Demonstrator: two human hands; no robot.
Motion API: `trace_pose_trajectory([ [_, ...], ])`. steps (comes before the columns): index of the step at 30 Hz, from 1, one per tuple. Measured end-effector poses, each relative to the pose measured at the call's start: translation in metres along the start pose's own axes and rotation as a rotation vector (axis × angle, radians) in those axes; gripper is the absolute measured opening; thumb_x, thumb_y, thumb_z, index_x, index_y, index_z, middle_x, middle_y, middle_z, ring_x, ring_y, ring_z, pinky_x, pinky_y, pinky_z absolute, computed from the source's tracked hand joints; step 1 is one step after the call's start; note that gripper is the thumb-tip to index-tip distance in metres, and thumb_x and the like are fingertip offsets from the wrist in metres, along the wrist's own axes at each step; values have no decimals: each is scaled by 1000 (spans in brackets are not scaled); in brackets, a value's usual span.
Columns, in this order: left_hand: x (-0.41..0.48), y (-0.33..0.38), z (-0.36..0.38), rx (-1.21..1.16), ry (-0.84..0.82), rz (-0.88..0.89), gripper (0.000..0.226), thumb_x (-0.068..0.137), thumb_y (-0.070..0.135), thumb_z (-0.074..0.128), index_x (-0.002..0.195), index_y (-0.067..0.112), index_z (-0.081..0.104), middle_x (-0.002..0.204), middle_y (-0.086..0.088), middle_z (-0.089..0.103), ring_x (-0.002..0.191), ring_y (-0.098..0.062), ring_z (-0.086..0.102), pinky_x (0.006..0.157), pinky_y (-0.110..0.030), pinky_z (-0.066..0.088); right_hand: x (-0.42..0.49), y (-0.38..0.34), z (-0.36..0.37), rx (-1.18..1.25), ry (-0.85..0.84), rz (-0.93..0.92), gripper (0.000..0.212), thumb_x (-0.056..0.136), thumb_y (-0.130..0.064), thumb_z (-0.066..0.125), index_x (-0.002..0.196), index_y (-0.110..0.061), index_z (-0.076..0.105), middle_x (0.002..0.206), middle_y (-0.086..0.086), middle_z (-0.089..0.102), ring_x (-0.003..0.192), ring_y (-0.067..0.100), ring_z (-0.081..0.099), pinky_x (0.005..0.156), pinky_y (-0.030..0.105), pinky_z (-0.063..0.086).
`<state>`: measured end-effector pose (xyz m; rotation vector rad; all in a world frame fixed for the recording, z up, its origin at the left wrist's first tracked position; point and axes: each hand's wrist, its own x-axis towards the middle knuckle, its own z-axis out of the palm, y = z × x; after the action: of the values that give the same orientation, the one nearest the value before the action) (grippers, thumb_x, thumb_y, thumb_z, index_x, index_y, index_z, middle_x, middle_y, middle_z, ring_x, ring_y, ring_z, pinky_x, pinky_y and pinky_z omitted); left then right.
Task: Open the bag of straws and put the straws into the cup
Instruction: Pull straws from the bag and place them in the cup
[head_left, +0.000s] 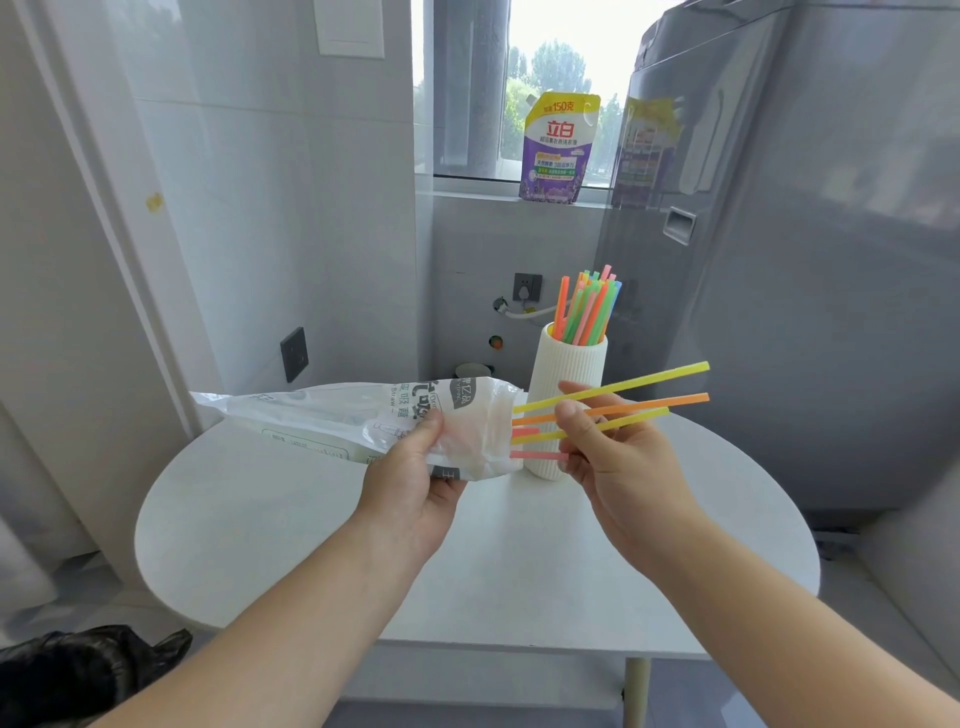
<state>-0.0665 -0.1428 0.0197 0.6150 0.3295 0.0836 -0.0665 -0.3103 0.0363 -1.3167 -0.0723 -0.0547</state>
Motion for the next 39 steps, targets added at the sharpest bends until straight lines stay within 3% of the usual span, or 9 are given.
trace_pose_trajectory([
  [3,0,-1,0,14,9,2,17,95,4,66,110,11,68,83,-1,80,71,-14,77,55,-29,61,1,0,0,-24,10,-24,36,70,-40,76,101,-22,78,92,24,67,81,40,56,84,49,58],
  [7,-1,0,0,-7,10,-11,16,95,5,65,109,11,68,83,-1,80,71,-14,77,53,-29,60,3,-1,-3,-48,8,-48,11,90,-21,70,94,-14,78,68,6,61,67,18,55,75,37,51],
  [11,-1,2,0,-21,2,-22,15,96,6,64,110,11,68,83,-1,80,72,-13,77,54,-28,60,5,-7,-8,-8,25,-64,11,94,-13,65,96,-8,75,72,5,65,71,16,62,68,25,55],
  [16,5,9,-4,-20,12,-3,14,98,6,63,111,9,68,84,-2,80,74,-13,77,57,-29,62,17,-36,-28,-118,112,-223,11,94,-14,64,90,-9,73,72,4,72,73,16,68,66,23,58],
  [20,12,14,-10,-54,34,10,23,97,5,63,119,10,67,95,-3,80,82,-15,78,61,-31,63,26,-77,-50,-194,146,-339,12,96,-14,64,89,-8,71,68,-3,73,72,16,72,75,30,62],
  [26,14,10,-12,-41,28,-2,21,97,5,63,117,10,67,87,0,81,76,-13,78,58,-30,63,42,-133,-66,-464,199,-493,11,97,-18,65,88,-15,72,74,-3,76,77,20,77,82,35,62],
  [31,14,4,-10,-25,12,-9,23,96,6,64,119,11,67,88,0,81,77,-13,78,63,-32,64,55,-164,-63,-743,231,-523,17,97,-25,64,83,-24,71,83,-2,76,73,9,77,83,39,61],
  [35,14,2,-10,-9,11,-11,25,96,5,64,121,11,67,90,-1,81,77,-14,78,63,-32,64,61,-173,-52,-836,198,-512,12,97,-26,64,91,-20,72,86,0,76,69,4,75,56,15,54],
  [39,15,2,-11,-9,4,-19,31,96,5,65,127,11,66,96,-2,81,81,-15,78,67,-34,65,65,-171,-40,-933,122,-469,15,97,-26,65,96,-14,74,85,-1,76,70,5,75,71,24,56],
])
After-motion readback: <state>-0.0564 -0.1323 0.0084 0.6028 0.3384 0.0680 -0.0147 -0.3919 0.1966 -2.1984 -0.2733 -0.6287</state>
